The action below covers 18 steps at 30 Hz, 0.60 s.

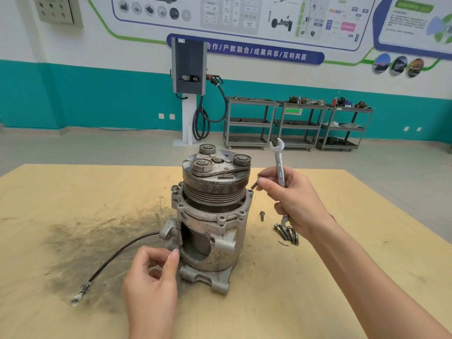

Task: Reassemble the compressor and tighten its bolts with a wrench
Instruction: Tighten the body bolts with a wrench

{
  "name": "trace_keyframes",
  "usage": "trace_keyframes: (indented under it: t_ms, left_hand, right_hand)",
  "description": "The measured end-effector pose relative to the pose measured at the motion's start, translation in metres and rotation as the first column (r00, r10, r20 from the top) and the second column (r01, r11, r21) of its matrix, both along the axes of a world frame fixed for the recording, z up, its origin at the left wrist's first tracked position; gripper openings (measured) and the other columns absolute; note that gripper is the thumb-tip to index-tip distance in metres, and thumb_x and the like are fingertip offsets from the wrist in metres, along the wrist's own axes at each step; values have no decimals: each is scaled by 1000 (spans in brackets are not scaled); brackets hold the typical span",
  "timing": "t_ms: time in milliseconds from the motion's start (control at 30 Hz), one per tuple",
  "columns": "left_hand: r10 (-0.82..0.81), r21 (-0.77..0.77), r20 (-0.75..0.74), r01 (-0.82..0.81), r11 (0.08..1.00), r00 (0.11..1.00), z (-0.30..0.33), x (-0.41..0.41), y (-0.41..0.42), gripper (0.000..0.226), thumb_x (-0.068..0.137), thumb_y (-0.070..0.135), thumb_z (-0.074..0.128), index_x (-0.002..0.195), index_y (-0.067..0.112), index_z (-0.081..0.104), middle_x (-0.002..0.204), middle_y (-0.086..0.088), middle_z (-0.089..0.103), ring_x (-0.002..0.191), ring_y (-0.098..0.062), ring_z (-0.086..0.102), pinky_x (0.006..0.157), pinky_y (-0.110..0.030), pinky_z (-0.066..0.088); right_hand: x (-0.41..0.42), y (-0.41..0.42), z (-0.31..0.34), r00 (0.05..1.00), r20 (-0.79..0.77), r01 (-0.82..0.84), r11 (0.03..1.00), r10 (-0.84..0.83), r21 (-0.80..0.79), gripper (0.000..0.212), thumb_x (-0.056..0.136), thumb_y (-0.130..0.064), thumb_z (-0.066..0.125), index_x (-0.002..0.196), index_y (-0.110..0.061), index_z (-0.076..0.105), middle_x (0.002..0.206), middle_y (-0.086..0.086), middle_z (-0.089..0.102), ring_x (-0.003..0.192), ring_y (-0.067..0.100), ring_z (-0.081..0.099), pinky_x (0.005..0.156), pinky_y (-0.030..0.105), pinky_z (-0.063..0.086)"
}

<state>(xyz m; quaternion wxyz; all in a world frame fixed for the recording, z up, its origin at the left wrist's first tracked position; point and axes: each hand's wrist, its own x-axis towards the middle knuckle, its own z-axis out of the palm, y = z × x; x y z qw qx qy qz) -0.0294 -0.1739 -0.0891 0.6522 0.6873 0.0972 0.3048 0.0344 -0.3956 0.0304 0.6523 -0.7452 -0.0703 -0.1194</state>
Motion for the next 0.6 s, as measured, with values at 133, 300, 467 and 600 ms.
trace_keyframes:
  t_ms: [133, 300, 467, 600]
  left_hand:
    - [27, 10, -19, -27, 1000, 999, 1, 0, 0, 41, 82, 5, 73, 62, 36, 55, 69, 1, 63, 57, -4, 52, 62, -34, 43]
    - [42, -2, -26, -42, 999, 999, 0, 1, -1, 27, 83, 7, 73, 68, 19, 54, 69, 0, 62, 57, 1, 53, 60, -19, 42]
    - [34, -92, -50, -39, 995, 998, -1, 3, -3, 18, 86, 24, 71, 77, 17, 57, 76, 0, 64, 66, 3, 56, 64, -10, 43]
    - [63, -152, -36, -68, 986, 997, 5, 1, -6, 32, 72, 54, 61, 83, 25, 53, 86, 4, 59, 71, 8, 54, 67, -15, 39]
  right_hand:
    - [5, 5, -1, 1000, -24, -12, 1000, 11, -20, 4, 90, -11, 68, 92, -14, 65, 65, -6, 66, 49, 6, 37, 38, 19, 26]
    - [8, -2, 8, 1000, 4, -29, 988, 29, -153, 4, 92, -12, 66, 93, -16, 67, 65, -6, 66, 44, 1, 39, 38, 18, 27]
    - [11, -3, 9, 998, 0, -56, 979, 57, -196, 5, 91, -14, 67, 94, -18, 68, 67, -7, 65, 46, 5, 36, 40, 21, 28]
    - [11, -2, 9, 992, -43, -121, 985, 117, -121, 6, 90, -11, 68, 93, -17, 68, 70, -3, 62, 52, 9, 35, 39, 20, 28]
